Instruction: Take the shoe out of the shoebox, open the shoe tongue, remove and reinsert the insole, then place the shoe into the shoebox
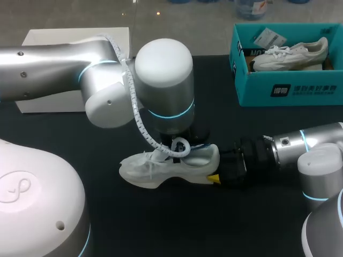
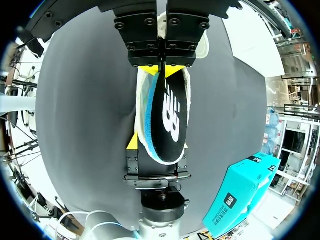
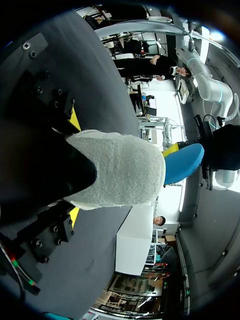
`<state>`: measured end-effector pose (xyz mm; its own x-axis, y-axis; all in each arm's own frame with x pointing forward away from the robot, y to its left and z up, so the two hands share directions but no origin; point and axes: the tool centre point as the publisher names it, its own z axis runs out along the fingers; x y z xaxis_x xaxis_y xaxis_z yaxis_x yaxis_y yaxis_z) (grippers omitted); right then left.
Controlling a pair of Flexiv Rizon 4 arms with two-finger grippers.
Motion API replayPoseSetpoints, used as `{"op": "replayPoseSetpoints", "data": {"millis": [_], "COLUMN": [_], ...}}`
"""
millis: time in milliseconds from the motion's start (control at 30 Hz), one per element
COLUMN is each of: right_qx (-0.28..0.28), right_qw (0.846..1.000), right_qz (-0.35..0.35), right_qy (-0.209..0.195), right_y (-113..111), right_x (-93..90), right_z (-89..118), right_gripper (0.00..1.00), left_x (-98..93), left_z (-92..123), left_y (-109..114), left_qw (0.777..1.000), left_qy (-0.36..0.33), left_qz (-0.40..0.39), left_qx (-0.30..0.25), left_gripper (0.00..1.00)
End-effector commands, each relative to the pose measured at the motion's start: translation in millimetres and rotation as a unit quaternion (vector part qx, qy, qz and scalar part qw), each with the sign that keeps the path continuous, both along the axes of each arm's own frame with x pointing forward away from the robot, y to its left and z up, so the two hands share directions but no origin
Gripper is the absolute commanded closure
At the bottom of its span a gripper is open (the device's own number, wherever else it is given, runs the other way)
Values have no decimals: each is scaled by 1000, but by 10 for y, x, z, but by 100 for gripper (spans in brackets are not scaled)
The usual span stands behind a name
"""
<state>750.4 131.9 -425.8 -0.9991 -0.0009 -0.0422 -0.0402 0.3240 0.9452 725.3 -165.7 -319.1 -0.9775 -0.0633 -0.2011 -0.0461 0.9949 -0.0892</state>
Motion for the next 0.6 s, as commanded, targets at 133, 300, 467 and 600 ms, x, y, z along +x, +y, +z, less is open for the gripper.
{"op": "replayPoseSetpoints", "data": {"millis": [133, 300, 467, 600], "right_qx": [-2, -2, -2, -2], "right_qw": [1000, 1000, 1000, 1000], "right_qz": [-1, -1, -1, -1], "right_qy": [0, 0, 0, 0], "right_y": [27, 27, 27, 27], "right_x": [-22, -22, -22, -22], "right_z": [-44, -44, -44, -44], "right_gripper": [100, 100, 100, 100], "left_x": [-173, -263, -274, -272], "left_z": [12, 28, 118, 211], "left_y": [-123, -261, -374, -420], "left_qw": [1000, 1000, 1000, 1000], "left_qy": [-1, -5, -8, -10], "left_qz": [-11, -21, -20, -20], "left_qx": [4, 7, 0, -8], "left_gripper": [100, 100, 100, 100]}}
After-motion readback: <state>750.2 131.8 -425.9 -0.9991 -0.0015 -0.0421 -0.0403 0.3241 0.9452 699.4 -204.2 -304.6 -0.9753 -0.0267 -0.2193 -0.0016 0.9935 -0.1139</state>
